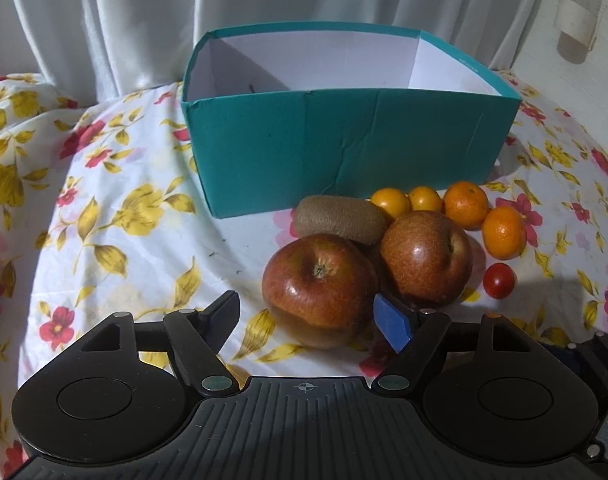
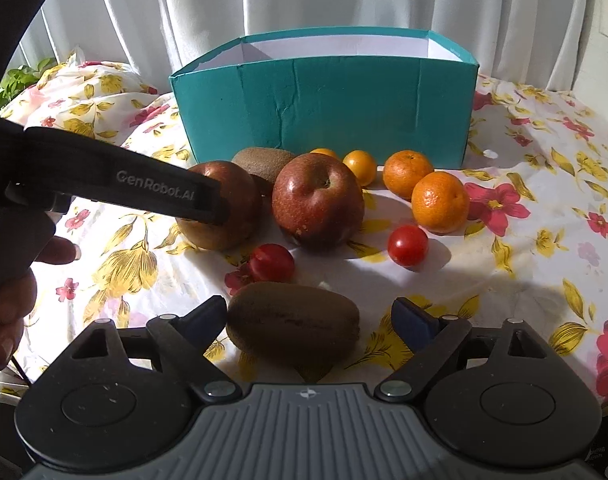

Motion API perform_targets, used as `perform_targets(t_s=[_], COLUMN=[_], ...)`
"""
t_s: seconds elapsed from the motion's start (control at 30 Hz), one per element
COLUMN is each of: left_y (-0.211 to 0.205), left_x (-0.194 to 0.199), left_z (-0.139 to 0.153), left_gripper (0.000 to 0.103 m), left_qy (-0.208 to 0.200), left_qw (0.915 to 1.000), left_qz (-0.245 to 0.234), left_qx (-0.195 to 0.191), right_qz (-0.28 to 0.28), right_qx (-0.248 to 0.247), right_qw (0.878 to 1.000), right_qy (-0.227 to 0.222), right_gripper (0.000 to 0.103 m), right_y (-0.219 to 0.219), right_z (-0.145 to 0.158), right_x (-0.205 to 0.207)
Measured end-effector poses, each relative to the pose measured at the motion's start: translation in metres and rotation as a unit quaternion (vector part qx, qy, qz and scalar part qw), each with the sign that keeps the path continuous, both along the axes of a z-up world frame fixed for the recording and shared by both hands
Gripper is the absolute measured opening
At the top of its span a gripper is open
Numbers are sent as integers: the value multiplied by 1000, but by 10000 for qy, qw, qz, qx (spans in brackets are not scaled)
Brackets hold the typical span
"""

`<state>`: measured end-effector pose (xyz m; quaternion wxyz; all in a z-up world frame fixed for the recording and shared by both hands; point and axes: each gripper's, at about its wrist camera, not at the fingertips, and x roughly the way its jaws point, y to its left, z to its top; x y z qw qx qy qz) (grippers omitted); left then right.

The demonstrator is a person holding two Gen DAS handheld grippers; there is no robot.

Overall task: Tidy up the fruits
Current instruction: 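Grasp a red apple with the left tool while the right tool grasps a brown kiwi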

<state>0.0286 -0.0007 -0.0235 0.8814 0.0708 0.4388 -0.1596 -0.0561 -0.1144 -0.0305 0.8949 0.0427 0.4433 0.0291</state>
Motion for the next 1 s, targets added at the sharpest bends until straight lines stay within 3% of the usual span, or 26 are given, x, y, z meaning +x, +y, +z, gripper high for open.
perform_targets(t_s=[0.13,0.6,0.83,1.0], left_y=[-8,-20,-11,1], left_x=[8,27,24,10], left_z=[-8,-35,-28,4], left_gripper=[79,79,78,78], left_qy=[21,123,207,-140], left_qw=[9998,9987,9991,9998], left_qz=[-185,-436,-291,-152], left_qx=[33,235,221,36], right_qz=[120,442,295,86], right_qx=[112,-524,-527,-585], right_qw=[9997,9976,9981,9981], right_qy=[164,98,81,-192], right_gripper=[77,77,74,74], right_y=[5,18,12,-2], right_z=[-7,-16,-10,13], right_x=[5,6,8,10])
